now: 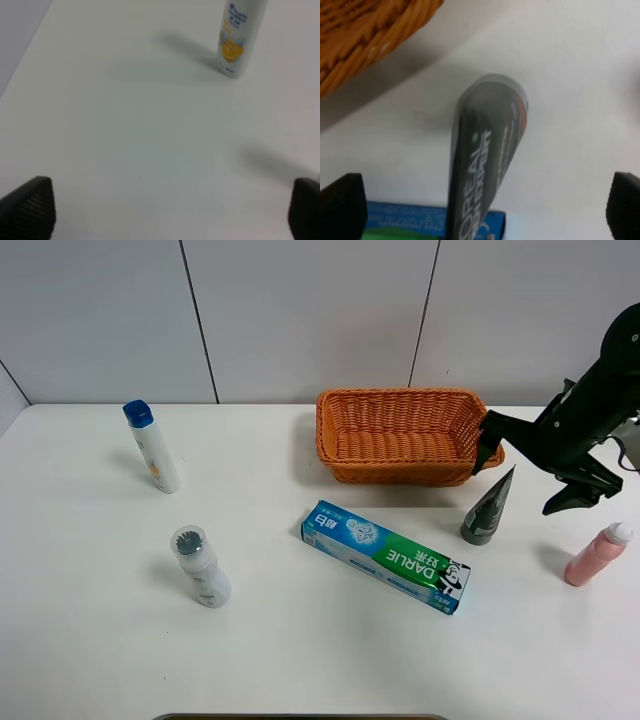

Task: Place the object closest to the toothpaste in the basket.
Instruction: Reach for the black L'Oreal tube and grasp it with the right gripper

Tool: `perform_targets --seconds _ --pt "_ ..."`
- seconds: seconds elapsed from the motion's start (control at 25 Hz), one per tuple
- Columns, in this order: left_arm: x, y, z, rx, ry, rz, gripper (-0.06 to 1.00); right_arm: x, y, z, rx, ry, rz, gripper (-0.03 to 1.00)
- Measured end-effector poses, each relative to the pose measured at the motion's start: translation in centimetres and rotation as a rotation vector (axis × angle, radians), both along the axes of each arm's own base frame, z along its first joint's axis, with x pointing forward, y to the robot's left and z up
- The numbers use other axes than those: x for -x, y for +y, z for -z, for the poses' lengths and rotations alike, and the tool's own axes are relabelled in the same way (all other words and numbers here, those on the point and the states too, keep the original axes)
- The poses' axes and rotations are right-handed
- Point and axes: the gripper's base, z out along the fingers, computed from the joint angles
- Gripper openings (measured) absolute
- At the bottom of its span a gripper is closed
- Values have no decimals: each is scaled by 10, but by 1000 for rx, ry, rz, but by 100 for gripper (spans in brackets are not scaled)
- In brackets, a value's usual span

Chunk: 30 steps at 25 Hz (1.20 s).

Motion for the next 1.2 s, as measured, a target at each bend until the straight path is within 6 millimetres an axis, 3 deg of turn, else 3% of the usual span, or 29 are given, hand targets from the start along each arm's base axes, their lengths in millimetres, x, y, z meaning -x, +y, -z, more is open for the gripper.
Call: perform_targets --seconds 0.56,1.2 --pt "0 0 0 0 0 0 94 -15 -2 46 28 71 -7 99" --pt "0 0 0 0 0 0 94 -24 13 63 19 41 -27 99"
